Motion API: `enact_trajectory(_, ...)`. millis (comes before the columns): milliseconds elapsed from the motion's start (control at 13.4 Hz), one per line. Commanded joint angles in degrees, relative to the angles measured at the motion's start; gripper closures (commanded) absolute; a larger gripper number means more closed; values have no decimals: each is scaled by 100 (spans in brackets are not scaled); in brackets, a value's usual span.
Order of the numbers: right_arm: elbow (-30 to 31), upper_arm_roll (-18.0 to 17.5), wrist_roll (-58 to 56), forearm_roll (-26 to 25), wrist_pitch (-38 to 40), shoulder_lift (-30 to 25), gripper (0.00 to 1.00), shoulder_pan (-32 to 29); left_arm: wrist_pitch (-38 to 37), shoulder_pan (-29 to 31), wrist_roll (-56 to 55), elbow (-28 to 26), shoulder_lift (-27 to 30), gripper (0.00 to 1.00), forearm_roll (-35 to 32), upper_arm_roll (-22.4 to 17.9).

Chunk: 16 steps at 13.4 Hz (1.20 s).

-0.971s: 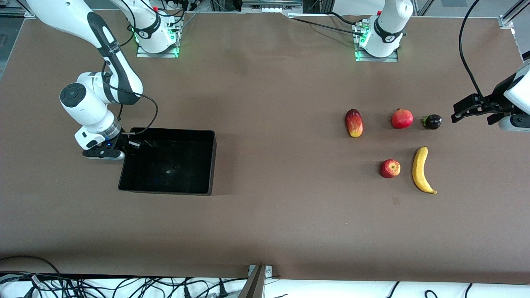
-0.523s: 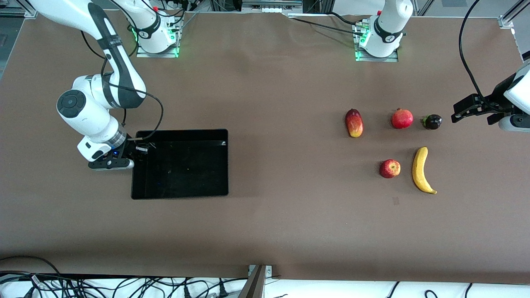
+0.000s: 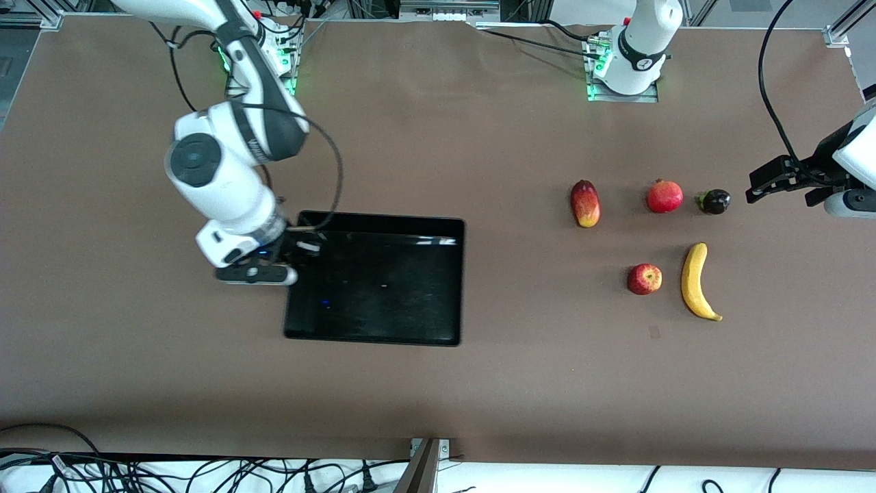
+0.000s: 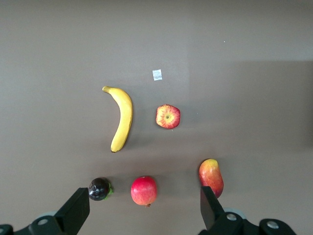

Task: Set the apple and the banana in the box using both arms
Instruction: 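Slide the black box with the right gripper toward the fruit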

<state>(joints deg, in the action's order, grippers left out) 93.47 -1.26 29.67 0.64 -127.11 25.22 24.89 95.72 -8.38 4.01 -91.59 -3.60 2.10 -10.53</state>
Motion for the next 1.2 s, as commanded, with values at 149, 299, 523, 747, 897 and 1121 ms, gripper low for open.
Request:
enact_trajectory(149,-1488,143,1397,76,-261,1308,100,1130,-71,-76,-40,54,-18,0,37,-81)
enact_trajectory(299,-1578,196,1769,76,-698,1599,100,1351,-62,-76,-49,54,-27,0,37,-89)
enact_trajectory(523,-1578,197,1779,50,-1323,1942,100,1668,-62,-68,-40,54,-36,0,45,-81)
enact_trajectory(747,-1578,223,1788,32,-1492,2144,100,1897,-62,-50,-31,45,-36,0,45,-81)
enact_trajectory(897,-1578,249,1788,-37,-1606,2267,100,2002,-62,-50,-40,28,-36,0,45,-81)
enact_trajectory(1121,-1578,346,1788,-117,-1729,2356,100,2099,-62,-50,-23,19,-36,0,45,-81)
